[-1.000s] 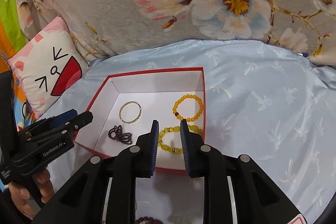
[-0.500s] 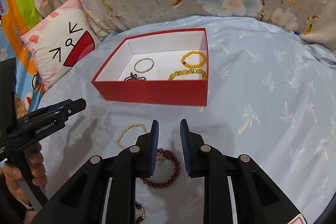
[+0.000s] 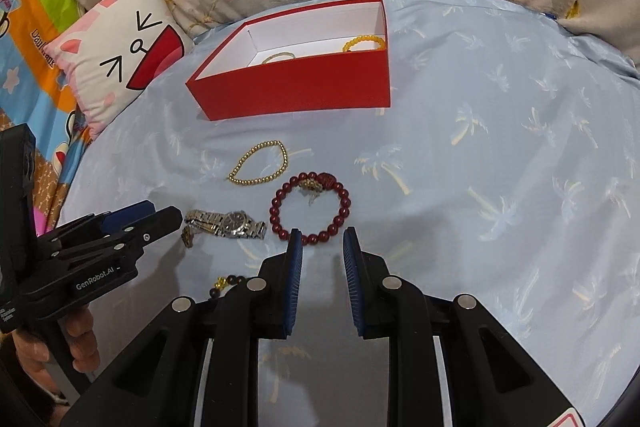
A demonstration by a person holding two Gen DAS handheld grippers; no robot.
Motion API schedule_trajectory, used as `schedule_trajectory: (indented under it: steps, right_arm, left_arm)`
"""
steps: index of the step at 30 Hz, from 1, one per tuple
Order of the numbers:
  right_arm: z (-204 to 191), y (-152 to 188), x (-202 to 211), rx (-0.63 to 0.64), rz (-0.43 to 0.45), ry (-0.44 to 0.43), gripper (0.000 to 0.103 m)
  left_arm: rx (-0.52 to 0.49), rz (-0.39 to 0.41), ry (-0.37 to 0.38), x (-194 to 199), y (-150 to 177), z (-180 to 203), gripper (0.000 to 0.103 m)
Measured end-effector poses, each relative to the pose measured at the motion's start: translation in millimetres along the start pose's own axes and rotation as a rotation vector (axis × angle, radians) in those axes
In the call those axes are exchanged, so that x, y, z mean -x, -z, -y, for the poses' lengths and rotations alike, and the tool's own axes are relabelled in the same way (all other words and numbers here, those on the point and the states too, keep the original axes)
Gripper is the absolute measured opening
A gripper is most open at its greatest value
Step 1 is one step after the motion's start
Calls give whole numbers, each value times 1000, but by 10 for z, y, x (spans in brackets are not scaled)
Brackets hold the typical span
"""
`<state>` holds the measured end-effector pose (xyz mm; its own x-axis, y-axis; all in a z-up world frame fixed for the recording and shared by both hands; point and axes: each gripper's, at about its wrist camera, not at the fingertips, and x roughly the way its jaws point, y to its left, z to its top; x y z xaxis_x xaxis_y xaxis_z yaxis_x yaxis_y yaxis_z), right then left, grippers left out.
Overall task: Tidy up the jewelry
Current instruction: 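Move both tools back from the box toward the remaining bracelets, then grasp the dark bead bracelet with the left tool while the right grasps the red bead bracelet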
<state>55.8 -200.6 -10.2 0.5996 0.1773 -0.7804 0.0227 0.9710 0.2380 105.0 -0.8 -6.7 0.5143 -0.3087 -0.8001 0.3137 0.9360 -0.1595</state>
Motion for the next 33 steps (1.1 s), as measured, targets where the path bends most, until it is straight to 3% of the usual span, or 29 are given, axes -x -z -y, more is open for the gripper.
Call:
schedule_trajectory:
  steps: [8,16,23,25,30,33]
  right_arm:
    - [-86,266,34,11,-42,-21,22]
    - [-55,328,78,1,-40,-7,22]
    - [-12,301,83,-11,-33,-2,22]
    - [-19,288,67,-10,-34,-3,22]
    - [-55,223,-12,2,-34,2,22]
    - [-80,170,-77,10,-32,14,22]
  left_arm:
    - [-10,-39,33,31,235,140,47]
    - [-53,-61,78,-3,325,398,47]
    - [-99,-60,42,-67,371,521,45]
    - [-116,-51,18,-77,365,529,31]
    - [-116,-45,-3,-96,335,484,8]
    - [-106,-49,-2,-96,318,443,8]
